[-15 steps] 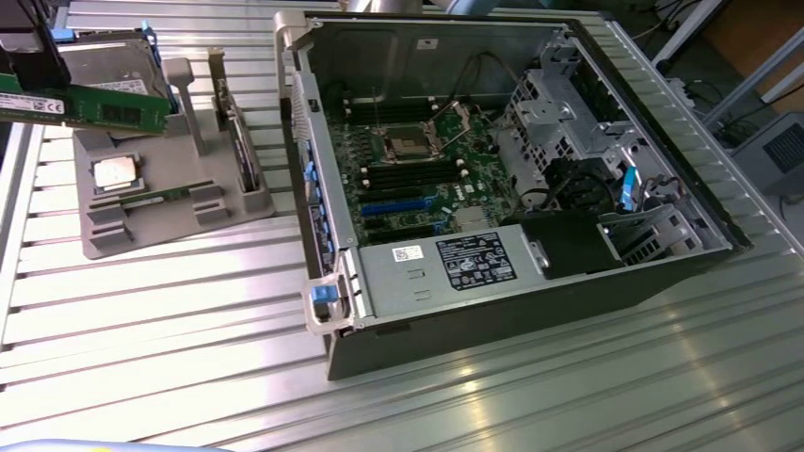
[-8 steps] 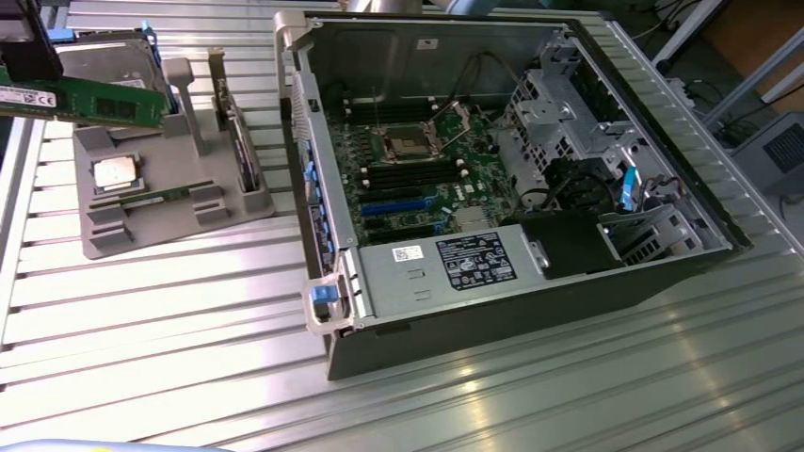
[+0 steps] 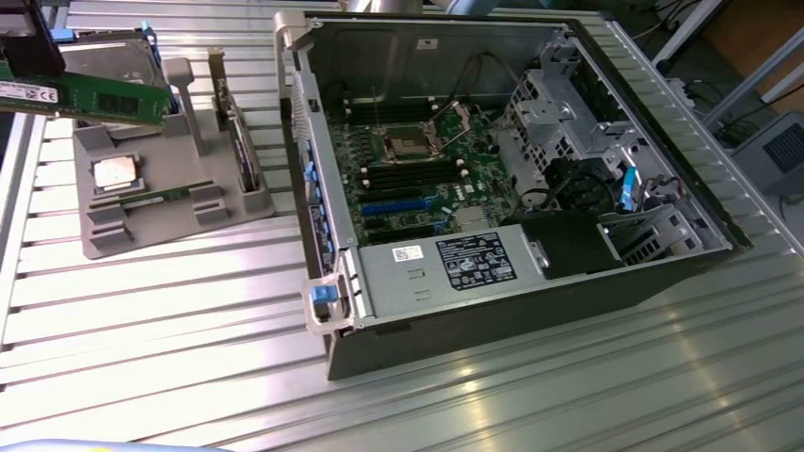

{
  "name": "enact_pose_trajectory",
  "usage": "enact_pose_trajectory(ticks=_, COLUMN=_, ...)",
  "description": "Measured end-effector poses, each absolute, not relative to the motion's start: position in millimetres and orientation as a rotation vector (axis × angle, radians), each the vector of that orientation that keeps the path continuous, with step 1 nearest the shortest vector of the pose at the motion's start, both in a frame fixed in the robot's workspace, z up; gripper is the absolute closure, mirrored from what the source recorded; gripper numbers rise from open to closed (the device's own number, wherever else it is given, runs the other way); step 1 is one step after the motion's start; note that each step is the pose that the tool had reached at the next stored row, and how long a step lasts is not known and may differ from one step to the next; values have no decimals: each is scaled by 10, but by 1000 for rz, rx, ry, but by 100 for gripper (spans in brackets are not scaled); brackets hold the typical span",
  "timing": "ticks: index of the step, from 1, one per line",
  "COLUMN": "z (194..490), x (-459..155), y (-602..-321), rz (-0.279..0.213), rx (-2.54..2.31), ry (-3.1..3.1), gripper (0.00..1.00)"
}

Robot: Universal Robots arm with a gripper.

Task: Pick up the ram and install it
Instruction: 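Pick up the ram and move it above insertion slot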

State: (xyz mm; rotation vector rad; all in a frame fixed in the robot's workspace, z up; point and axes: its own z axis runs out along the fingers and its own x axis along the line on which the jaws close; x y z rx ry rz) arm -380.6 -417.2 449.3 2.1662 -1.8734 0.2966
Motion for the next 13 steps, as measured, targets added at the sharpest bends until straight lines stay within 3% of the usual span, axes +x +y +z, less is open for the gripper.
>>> enact_pose_trajectory(ticks=2, z=4490, x=-3782, y=-4172, rz=273, rx=2182, ry=-1886, gripper=88)
enact_pose_trajectory(ticks=5, z=4492, x=-3773, y=-4171, rz=196, rx=2235, ry=-1931, gripper=88)
enact_pose_trajectory(ticks=11, z=4492, x=-3772, y=-4171, rz=-18, rx=2367, ry=-2042, gripper=88)
enact_pose_trajectory(ticks=13, z=4492, x=-3772, y=-4171, rz=-55, rx=2388, ry=-2059, gripper=88)
